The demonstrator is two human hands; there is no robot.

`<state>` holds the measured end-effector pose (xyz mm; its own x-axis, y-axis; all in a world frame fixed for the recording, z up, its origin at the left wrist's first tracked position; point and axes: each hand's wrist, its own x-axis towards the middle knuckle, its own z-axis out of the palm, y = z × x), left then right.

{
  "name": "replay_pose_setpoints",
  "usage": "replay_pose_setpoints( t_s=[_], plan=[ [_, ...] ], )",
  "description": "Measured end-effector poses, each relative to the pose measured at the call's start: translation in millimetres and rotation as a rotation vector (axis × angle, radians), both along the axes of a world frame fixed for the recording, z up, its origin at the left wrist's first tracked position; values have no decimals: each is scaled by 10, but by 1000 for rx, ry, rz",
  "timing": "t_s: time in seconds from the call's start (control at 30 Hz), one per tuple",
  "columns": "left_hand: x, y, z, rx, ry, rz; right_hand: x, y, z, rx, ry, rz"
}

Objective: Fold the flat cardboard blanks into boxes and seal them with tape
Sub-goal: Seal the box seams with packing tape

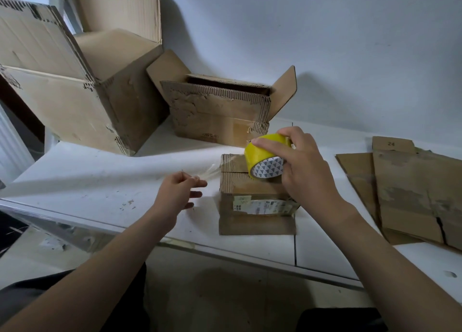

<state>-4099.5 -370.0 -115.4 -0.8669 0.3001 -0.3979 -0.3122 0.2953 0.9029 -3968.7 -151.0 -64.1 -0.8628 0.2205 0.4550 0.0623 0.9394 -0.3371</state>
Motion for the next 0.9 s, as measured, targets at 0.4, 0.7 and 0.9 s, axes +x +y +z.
replay_pose_setpoints(
  t_s=[0.4, 0.7, 0.9],
  plan=[
    [226, 337, -335, -12, 29, -1, -61, -47, -24, 9, 13, -30],
    [135, 327, -316, -136, -35, -131, -52, -10, -78, -63, 41, -31],
    [140, 272, -290, -451, 246, -222, -12, 132, -152, -100, 76, 68]
  ],
)
